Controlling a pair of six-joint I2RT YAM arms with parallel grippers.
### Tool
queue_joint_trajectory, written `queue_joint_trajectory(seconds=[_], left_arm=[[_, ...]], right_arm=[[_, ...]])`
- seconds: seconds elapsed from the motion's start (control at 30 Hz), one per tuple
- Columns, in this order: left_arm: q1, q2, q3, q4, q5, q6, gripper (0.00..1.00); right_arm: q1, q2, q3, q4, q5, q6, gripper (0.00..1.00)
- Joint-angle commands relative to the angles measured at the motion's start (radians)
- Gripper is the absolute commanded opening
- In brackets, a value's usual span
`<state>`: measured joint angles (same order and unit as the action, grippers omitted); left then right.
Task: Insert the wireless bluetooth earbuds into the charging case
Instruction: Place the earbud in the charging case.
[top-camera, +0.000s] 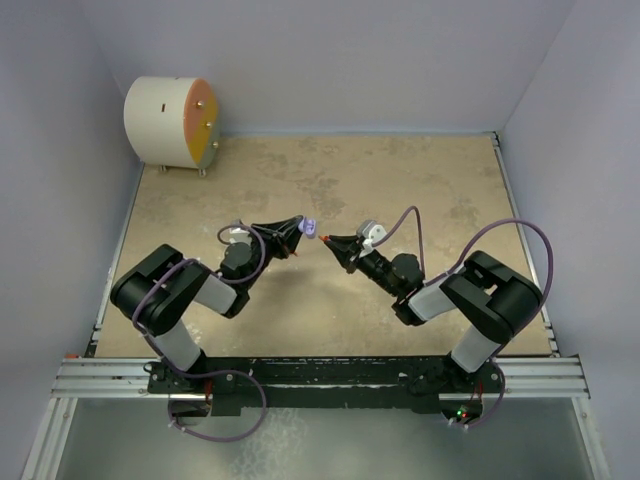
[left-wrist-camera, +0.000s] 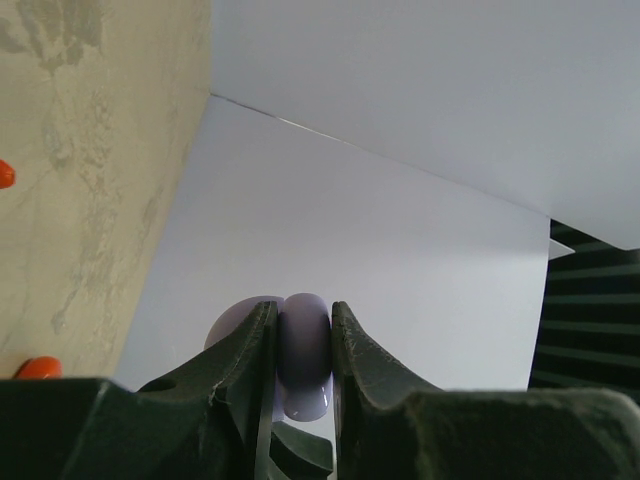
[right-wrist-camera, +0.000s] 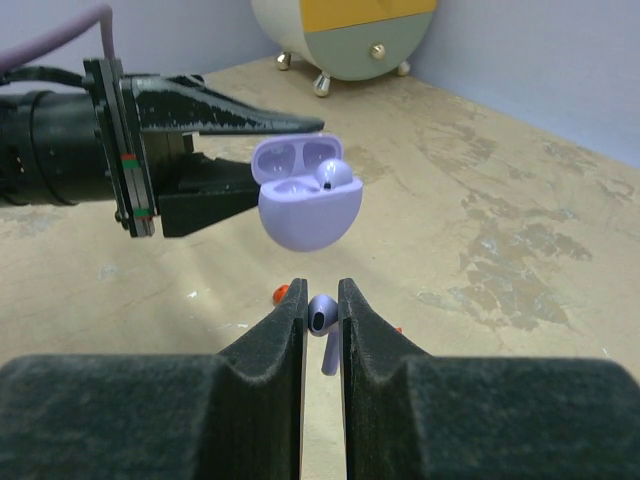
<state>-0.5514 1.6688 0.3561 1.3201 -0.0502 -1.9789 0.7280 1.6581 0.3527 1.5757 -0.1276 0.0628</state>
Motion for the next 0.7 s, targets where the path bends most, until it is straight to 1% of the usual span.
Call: queue_joint_trajectory(seconds=[0.0, 0.33, 0.47, 0.67], left_arm=[[-0.016, 0.049, -0.026, 0.120, -0.032, -0.027, 0.00], [-0.068, 0.154, -0.036, 0.263, -0.050, -0.086, 0.00], [-0.077, 0.153, -0.036, 0.259, -0.060, -0.090, 0.00], [-0.088, 0.134, -0.030, 0.227, -0.069, -0.088, 0.00]], right_arm=[[0.002, -0.019, -0.003, 0.673, -0.026, 0.003, 0.00], [0.002, -0.017, 0.035, 0.736, -0.049, 0.001, 0.00], [0.002, -0.016, 0.046, 0.761, -0.058, 0.003, 0.00], [0.002, -0.038, 0.069, 0.755, -0.071, 0.000, 0.00]])
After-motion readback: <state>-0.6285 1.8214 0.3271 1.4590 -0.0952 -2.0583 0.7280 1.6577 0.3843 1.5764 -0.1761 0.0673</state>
